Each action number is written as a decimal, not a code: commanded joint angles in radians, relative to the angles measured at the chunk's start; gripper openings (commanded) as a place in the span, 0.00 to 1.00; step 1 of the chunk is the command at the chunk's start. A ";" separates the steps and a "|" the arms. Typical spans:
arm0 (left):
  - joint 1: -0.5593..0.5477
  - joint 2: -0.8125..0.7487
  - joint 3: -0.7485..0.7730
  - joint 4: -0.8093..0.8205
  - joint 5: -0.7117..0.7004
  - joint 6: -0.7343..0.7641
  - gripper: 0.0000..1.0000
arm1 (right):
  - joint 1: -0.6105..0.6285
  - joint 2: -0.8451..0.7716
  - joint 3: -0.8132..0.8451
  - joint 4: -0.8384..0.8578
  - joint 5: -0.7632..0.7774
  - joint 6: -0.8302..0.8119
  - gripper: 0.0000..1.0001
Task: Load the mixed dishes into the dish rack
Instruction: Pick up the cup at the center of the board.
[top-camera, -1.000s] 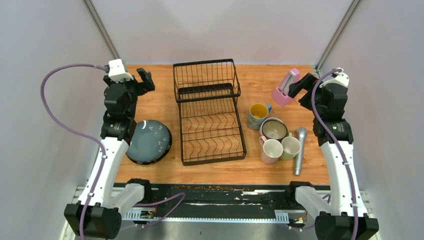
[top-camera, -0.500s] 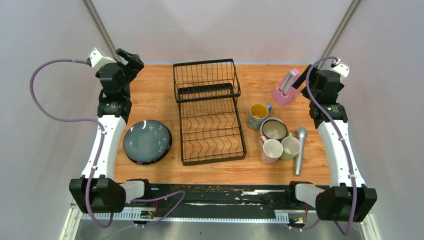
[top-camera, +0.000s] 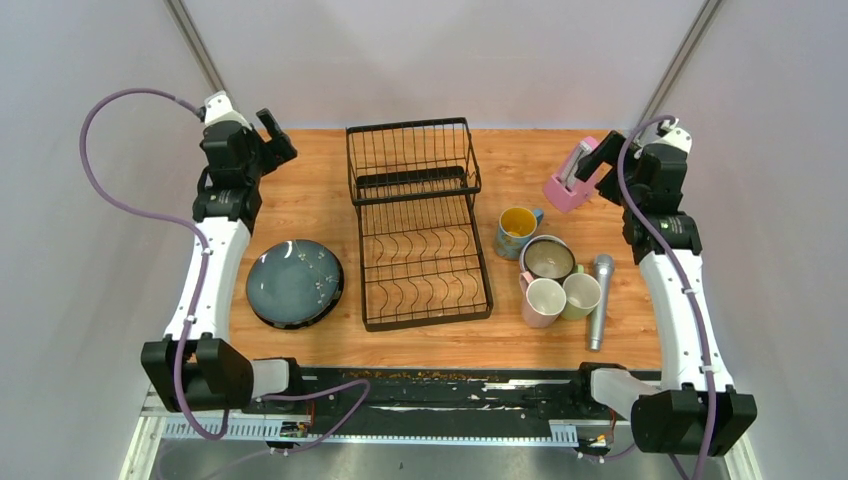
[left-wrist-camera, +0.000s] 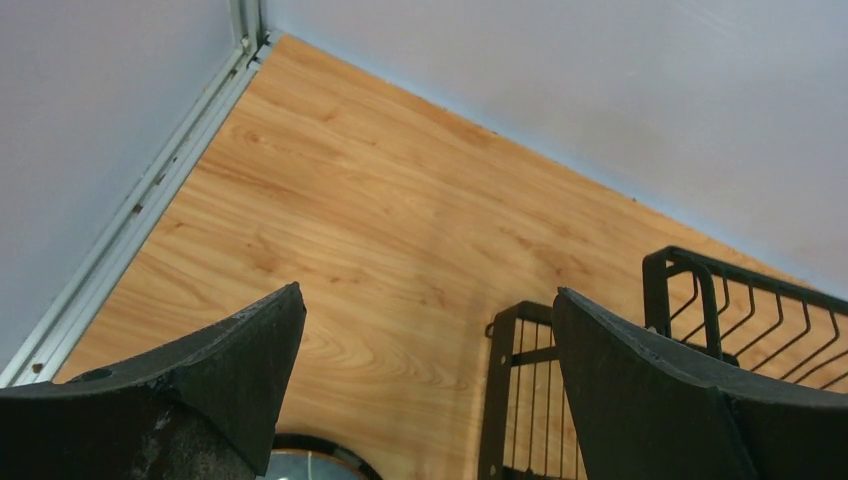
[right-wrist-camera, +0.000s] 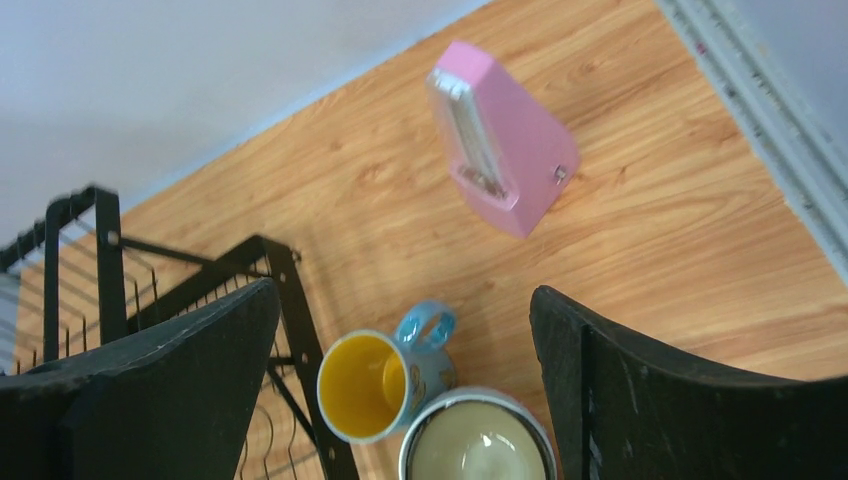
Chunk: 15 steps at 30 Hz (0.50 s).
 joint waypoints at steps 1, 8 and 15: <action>0.006 -0.035 0.075 -0.131 0.064 0.080 1.00 | -0.003 -0.096 -0.050 -0.053 -0.145 -0.050 0.99; 0.006 -0.240 -0.068 -0.178 0.233 0.050 1.00 | -0.005 -0.152 -0.064 -0.284 -0.298 -0.115 1.00; 0.005 -0.291 -0.083 -0.346 0.411 0.081 1.00 | -0.005 -0.198 -0.095 -0.426 -0.221 0.147 1.00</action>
